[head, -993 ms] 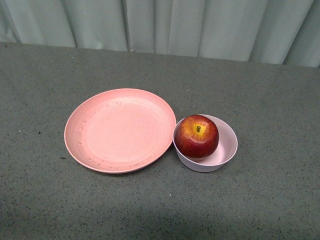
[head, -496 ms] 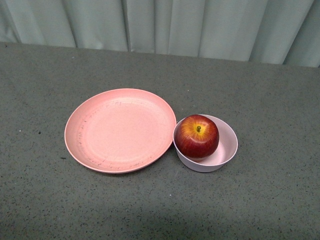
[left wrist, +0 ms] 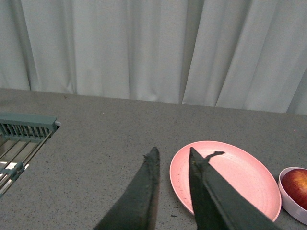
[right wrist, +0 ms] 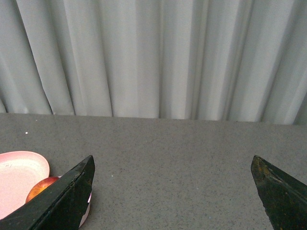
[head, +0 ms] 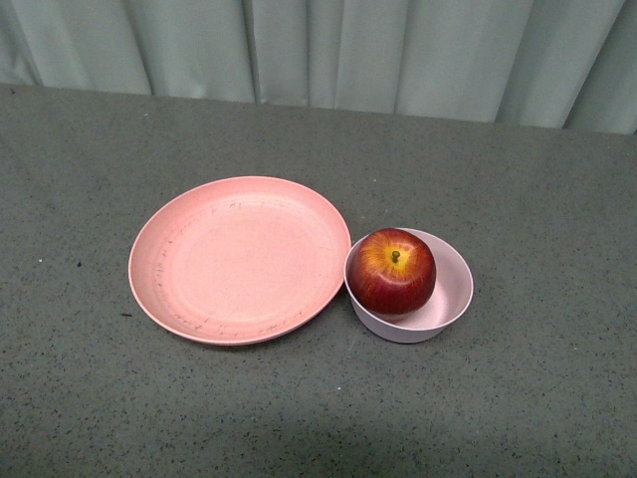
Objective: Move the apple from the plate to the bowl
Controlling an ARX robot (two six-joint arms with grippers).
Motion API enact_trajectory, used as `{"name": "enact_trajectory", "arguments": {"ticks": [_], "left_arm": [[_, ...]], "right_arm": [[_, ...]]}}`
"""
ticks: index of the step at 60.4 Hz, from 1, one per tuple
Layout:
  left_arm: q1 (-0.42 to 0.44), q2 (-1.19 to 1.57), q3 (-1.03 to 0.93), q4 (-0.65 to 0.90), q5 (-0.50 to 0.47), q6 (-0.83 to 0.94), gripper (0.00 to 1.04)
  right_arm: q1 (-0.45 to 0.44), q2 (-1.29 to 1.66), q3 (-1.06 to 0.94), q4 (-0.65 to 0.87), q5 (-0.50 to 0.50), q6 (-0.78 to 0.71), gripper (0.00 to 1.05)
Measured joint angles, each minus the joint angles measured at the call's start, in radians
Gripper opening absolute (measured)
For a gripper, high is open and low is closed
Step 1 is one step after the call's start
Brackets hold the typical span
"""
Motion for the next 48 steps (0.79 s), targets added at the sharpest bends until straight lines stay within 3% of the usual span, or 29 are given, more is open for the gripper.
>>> {"name": "enact_trajectory", "arguments": {"ticks": [6, 12, 25, 48], "left_arm": [[0.0, 0.0, 0.0, 0.0, 0.0, 0.0, 0.41], [0.0, 0.0, 0.0, 0.0, 0.0, 0.0, 0.64], [0.0, 0.0, 0.0, 0.0, 0.0, 0.001, 0.99], [0.0, 0.0, 0.0, 0.0, 0.0, 0.003, 0.98]], "right_arm": [[0.0, 0.0, 0.0, 0.0, 0.0, 0.0, 0.95], [0.0, 0.0, 0.0, 0.0, 0.0, 0.0, 0.95], [0.0, 0.0, 0.0, 0.0, 0.0, 0.0, 0.95], [0.0, 0.0, 0.0, 0.0, 0.0, 0.0, 0.95]]}}
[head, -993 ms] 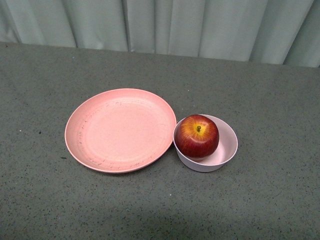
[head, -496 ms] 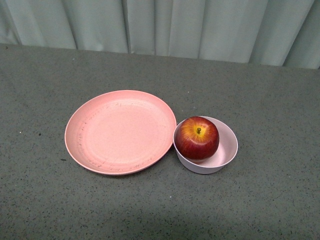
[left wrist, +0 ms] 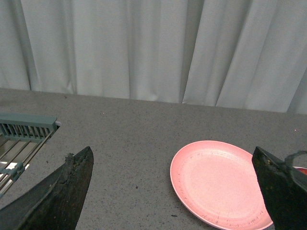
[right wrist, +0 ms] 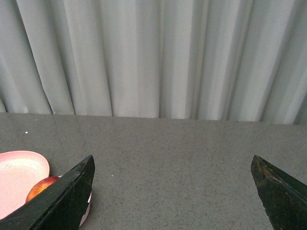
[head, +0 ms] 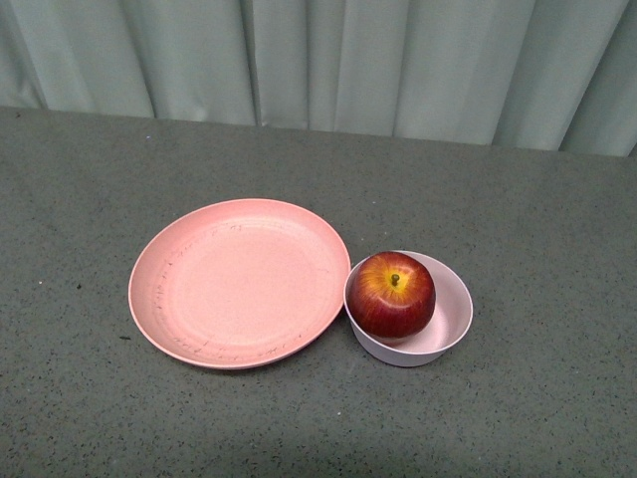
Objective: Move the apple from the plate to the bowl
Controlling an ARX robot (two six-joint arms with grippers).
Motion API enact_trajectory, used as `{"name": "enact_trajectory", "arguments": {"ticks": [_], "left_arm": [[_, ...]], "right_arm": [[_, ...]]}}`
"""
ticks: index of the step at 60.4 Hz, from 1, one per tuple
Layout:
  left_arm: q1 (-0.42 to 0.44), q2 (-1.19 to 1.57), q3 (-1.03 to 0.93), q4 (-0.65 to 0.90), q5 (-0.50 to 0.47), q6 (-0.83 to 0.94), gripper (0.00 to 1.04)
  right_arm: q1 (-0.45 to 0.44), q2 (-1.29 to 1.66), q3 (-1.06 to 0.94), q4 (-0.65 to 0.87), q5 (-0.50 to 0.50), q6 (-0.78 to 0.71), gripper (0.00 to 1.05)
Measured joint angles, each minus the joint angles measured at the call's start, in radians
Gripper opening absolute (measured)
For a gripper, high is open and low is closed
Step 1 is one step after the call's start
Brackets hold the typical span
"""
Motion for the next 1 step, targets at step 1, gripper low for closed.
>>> {"name": "enact_trajectory", "arguments": {"ticks": [1], "left_arm": [[0.0, 0.0, 0.0, 0.0, 0.0, 0.0, 0.98]], "right_arm": [[0.0, 0.0, 0.0, 0.0, 0.0, 0.0, 0.95]]}}
